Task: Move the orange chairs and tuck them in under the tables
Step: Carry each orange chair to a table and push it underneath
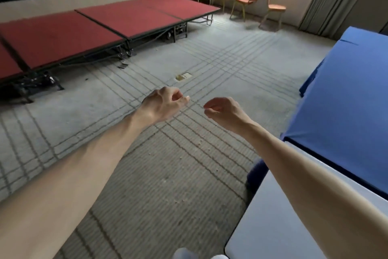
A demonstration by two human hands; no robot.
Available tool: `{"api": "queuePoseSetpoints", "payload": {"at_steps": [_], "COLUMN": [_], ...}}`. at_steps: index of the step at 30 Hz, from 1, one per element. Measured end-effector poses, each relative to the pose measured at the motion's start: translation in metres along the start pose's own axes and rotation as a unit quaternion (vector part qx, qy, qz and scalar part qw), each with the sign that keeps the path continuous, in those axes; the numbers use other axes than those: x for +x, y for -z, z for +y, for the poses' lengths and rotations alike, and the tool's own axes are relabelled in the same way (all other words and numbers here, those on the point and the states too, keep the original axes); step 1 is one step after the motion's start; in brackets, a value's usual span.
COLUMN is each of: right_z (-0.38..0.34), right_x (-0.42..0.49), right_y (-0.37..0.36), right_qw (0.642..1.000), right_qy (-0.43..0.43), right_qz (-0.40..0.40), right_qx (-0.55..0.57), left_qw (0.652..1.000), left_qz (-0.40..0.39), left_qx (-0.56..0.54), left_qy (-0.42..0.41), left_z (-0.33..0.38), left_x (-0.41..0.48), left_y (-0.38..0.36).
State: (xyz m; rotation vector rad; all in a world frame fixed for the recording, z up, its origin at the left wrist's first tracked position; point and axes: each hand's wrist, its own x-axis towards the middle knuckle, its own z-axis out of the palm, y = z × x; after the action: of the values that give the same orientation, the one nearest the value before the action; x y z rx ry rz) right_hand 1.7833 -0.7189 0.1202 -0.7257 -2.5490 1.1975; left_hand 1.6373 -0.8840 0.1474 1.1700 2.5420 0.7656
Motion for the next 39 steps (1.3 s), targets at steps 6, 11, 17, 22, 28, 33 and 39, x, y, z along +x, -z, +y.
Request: {"api": "queuePoseSetpoints", "payload": {"at_steps": [6, 11, 17, 22, 28, 33, 39], "right_z": [0.013, 0.019, -0.012, -0.04, -0.04, -0.03, -0.008], "right_x": [0.151, 0.314, 0.488, 0.612, 0.792, 0.955, 1.123], "right_y": [0.011, 0.012, 0.04, 0.063, 0.079, 0.096, 0.145], "right_qw": [0.997, 0.989, 0.985, 0.984, 0.984, 0.988, 0.984], "right_qy": [-0.018, -0.03, -0.034, 0.003, 0.021, 0.022, -0.003], "right_qz": [0.061, 0.092, 0.092, 0.103, 0.128, 0.14, 0.175], "right_qx": [0.05, 0.107, 0.14, 0.148, 0.124, 0.068, 0.035], "left_qw": [0.994, 0.995, 0.995, 0.99, 0.983, 0.978, 0.97], "left_qz": [-0.015, -0.018, -0.007, 0.044, 0.061, 0.069, 0.085], "left_qx": [-0.105, -0.096, -0.099, -0.13, -0.175, -0.199, -0.228], "left_qy": [0.022, 0.022, 0.02, 0.016, 0.01, 0.001, -0.01], "left_z": [-0.027, -0.041, -0.057, -0.078, -0.122, -0.159, -0.158], "left_x": [0.153, 0.31, 0.466, 0.587, 0.759, 0.928, 1.124], "left_y": [0.029, 0.049, 0.104, 0.153, 0.173, 0.195, 0.212]}}
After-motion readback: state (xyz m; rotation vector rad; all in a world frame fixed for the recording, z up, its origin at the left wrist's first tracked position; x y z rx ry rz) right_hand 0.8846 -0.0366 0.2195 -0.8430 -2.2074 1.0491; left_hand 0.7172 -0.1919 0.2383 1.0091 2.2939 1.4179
